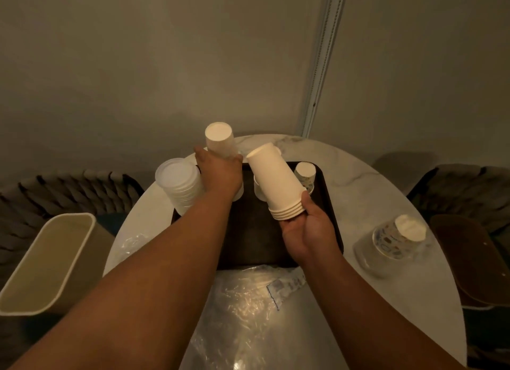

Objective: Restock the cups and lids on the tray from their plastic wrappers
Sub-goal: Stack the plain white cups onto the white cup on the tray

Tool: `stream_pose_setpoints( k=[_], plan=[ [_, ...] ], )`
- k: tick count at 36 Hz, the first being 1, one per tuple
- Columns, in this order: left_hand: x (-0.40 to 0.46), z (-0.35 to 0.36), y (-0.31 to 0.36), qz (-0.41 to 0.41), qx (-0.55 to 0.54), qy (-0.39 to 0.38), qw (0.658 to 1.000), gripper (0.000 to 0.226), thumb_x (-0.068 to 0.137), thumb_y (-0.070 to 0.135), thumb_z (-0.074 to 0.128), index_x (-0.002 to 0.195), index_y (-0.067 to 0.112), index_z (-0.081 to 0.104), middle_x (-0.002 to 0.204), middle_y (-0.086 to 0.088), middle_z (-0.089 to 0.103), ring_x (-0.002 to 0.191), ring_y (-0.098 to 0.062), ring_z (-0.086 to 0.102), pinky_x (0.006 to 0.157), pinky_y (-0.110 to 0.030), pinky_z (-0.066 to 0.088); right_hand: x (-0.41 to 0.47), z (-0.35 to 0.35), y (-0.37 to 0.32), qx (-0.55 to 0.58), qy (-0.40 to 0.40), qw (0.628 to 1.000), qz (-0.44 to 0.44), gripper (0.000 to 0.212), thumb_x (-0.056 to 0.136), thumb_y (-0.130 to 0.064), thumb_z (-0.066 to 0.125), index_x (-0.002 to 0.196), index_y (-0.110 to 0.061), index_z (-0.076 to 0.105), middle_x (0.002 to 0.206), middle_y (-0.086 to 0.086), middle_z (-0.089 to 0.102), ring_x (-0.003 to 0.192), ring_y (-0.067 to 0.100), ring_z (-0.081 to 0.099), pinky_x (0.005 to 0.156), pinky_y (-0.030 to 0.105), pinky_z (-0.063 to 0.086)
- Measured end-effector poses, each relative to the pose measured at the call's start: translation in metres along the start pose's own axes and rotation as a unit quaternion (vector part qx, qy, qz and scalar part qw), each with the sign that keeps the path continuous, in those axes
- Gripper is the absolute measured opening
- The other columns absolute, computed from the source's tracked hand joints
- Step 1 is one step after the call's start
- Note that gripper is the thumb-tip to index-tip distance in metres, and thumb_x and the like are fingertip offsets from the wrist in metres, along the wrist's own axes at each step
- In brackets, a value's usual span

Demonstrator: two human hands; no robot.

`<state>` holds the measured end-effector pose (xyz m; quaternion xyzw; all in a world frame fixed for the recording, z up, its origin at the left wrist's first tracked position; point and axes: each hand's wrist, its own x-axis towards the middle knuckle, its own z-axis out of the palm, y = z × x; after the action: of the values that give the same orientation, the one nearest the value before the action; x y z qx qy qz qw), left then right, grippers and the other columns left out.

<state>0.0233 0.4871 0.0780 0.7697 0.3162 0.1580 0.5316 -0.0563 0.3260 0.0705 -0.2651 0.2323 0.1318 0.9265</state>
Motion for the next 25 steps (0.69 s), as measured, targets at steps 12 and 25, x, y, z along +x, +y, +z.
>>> stream_pose_setpoints(
  k=[12,25],
  plan=[
    [-0.111,-0.020,0.017,0.005,-0.254,-0.141,0.957,0.074,0.086,0.040,0.071,0.146,0.021,0.032,0.133,0.003,0.057,0.117,-0.010,0.058,0.100,-0.035,0.049,-0.023,0.017,0.003,-0.010,-0.056,0.998,0.005,0.042,0.098,-0.015,0.050,0.138,-0.004,0.048,0.130,0.020,0.062,0.118,0.032,0.061,0.099,0.043,0.050],
    [-0.104,-0.027,0.013,-0.031,-0.253,-0.072,0.964,0.054,0.081,0.037,0.077,0.121,0.014,0.050,0.115,-0.007,0.066,0.102,-0.021,0.067,0.092,-0.048,0.055,-0.044,0.025,0.016,-0.085,-0.091,0.991,-0.040,0.019,0.100,-0.011,0.048,0.116,-0.013,0.060,0.104,0.006,0.073,0.090,0.016,0.072,0.084,0.034,0.055]
  ],
)
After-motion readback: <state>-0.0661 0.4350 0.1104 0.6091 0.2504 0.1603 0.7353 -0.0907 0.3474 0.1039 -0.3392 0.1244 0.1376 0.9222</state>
